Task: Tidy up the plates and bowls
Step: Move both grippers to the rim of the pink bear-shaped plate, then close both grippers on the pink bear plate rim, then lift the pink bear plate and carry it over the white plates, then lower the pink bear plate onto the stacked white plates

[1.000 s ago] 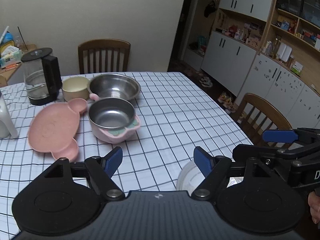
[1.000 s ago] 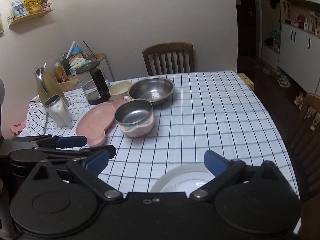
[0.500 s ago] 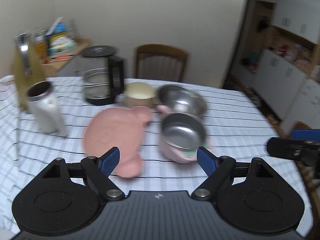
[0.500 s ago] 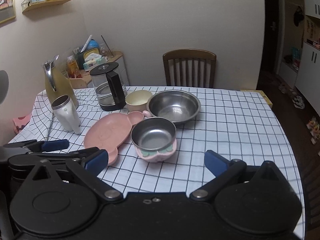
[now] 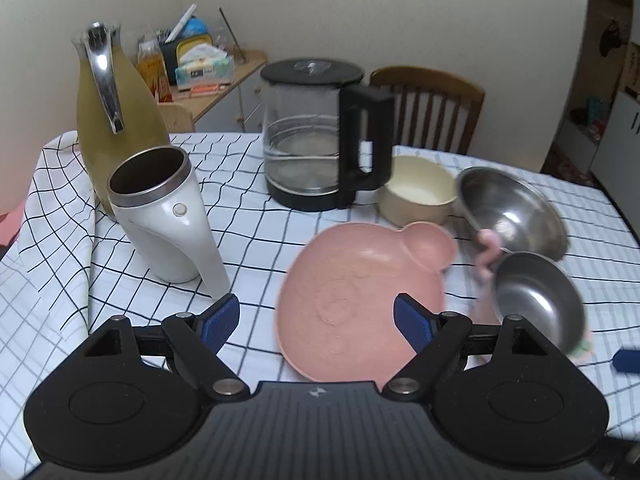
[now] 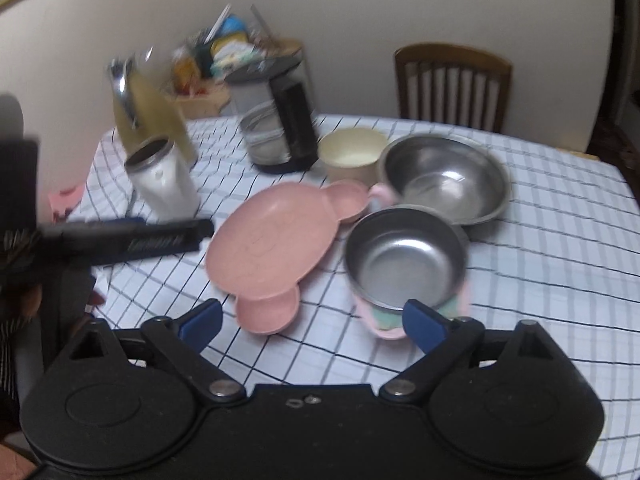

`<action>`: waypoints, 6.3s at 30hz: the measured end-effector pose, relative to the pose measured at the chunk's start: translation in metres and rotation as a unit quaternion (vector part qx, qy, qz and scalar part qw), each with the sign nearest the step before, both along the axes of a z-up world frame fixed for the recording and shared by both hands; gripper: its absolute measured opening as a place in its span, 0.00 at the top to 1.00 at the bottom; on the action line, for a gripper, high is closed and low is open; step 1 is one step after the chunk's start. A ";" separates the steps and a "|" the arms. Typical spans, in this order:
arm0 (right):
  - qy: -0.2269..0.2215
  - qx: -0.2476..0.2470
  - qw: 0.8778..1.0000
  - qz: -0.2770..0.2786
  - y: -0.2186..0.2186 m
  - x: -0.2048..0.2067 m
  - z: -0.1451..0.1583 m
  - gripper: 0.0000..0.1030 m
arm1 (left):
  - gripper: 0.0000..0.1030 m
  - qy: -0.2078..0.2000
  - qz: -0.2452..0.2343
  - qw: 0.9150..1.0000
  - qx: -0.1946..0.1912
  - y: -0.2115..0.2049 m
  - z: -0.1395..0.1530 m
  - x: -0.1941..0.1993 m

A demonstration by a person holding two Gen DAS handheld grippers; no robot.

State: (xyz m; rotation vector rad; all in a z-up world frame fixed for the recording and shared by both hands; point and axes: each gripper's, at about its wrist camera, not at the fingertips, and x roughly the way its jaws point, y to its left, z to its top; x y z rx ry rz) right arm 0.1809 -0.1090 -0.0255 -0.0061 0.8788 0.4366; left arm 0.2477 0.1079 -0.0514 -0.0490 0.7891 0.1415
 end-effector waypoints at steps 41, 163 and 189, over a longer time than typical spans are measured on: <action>0.076 -0.018 0.997 -0.007 0.061 0.060 -0.106 0.89 | 0.81 0.116 0.002 0.993 -0.018 0.035 -0.082 0.108; 0.049 -0.037 0.997 -0.050 -0.285 -0.191 -0.056 0.70 | 0.88 0.133 -0.203 0.968 -0.062 -0.275 -0.057 -0.188; -0.048 0.035 0.993 -0.102 -0.211 -0.201 0.004 0.25 | 0.48 0.031 -0.273 0.959 -0.069 -0.223 0.015 -0.200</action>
